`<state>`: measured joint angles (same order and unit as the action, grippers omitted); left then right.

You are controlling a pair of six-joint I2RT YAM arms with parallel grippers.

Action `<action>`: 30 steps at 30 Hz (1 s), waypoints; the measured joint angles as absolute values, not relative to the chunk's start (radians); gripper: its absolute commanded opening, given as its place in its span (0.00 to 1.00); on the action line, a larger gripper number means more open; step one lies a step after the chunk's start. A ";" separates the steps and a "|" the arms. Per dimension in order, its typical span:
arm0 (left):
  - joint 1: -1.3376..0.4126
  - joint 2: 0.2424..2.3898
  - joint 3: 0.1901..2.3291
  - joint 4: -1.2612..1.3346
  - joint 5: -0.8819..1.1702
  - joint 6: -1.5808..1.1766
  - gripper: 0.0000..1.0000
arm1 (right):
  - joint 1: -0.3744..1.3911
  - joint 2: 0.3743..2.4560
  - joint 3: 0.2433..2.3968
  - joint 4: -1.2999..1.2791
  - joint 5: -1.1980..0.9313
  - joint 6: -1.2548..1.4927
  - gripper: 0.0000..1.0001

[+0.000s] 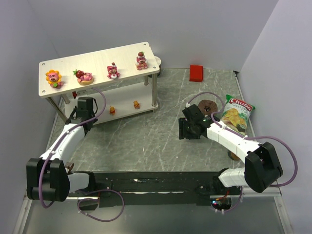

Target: Place and organize the plastic toys onto the shelf

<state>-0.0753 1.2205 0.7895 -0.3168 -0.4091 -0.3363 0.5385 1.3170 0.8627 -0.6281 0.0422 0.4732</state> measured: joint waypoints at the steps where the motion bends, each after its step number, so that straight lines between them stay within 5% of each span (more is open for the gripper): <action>1: -0.073 1.217 0.789 -0.316 -0.411 -0.336 0.05 | 0.538 1.317 0.863 -0.628 0.042 0.473 0.62; 30: -0.004 1.360 0.882 -0.285 -0.280 -0.321 0.21 | 0.538 1.317 0.862 -0.628 0.043 0.473 0.62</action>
